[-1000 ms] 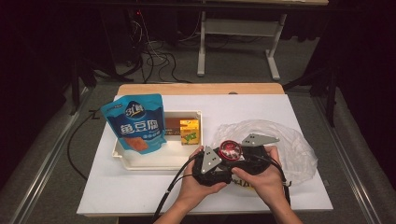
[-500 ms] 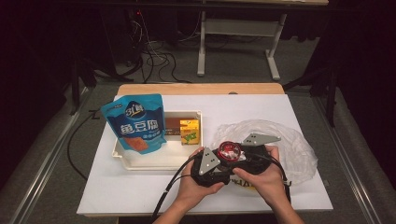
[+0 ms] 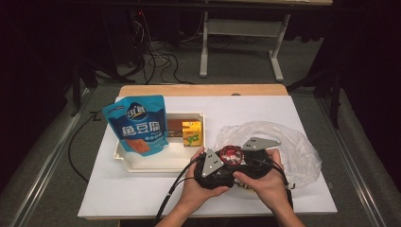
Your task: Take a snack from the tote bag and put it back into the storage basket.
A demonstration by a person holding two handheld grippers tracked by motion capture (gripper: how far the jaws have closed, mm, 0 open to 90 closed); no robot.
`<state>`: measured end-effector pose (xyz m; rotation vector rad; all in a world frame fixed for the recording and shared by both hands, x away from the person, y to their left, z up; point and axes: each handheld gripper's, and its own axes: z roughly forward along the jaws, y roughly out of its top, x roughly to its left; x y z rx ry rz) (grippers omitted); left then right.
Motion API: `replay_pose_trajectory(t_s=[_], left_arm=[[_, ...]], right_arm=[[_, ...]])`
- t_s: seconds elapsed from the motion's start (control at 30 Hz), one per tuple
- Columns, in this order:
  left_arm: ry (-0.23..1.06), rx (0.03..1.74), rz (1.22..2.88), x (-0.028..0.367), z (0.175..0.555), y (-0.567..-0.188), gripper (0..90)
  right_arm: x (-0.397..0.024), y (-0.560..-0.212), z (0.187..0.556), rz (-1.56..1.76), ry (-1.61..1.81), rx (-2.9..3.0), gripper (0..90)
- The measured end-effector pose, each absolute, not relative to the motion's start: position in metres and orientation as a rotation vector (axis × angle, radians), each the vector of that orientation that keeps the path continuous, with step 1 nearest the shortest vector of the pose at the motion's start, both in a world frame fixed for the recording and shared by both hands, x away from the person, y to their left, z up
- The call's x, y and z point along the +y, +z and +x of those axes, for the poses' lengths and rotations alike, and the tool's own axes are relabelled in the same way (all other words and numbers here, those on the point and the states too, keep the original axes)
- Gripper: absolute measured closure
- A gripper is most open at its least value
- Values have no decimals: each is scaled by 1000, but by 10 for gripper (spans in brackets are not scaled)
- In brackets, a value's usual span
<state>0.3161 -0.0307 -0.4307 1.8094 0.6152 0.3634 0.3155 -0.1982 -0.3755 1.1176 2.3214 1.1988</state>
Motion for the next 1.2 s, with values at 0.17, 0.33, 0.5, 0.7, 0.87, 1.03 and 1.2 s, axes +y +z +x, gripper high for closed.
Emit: replay_pose_trajectory(t_s=[0.17, 0.33, 0.5, 0.7, 0.87, 1.03, 1.2], left_arm=[[371, 616, 1815, -32, 316, -432, 252], [394, 599, 1817, -30, 315, -432, 262], [342, 626, 1792, -25, 317, -431, 263], [383, 648, 1797, -12, 321, -427, 263], [395, 665, 1796, -3, 322, -428, 264], [407, 670, 1795, 6, 323, -426, 264], [429, 683, 1796, 20, 325, -424, 264]], right_arm=[[-199, -375, 316, 1125, 1201, 2317, 264], [-200, -376, 316, 1125, 1218, 2322, 260], [-202, -375, 316, 1107, 1264, 2337, 241], [-206, -368, 313, 1085, 1309, 2323, 211], [-207, -362, 311, 1069, 1337, 2304, 211], [-209, -357, 308, 1057, 1353, 2293, 194], [-214, -356, 307, 1061, 1376, 2279, 189]])
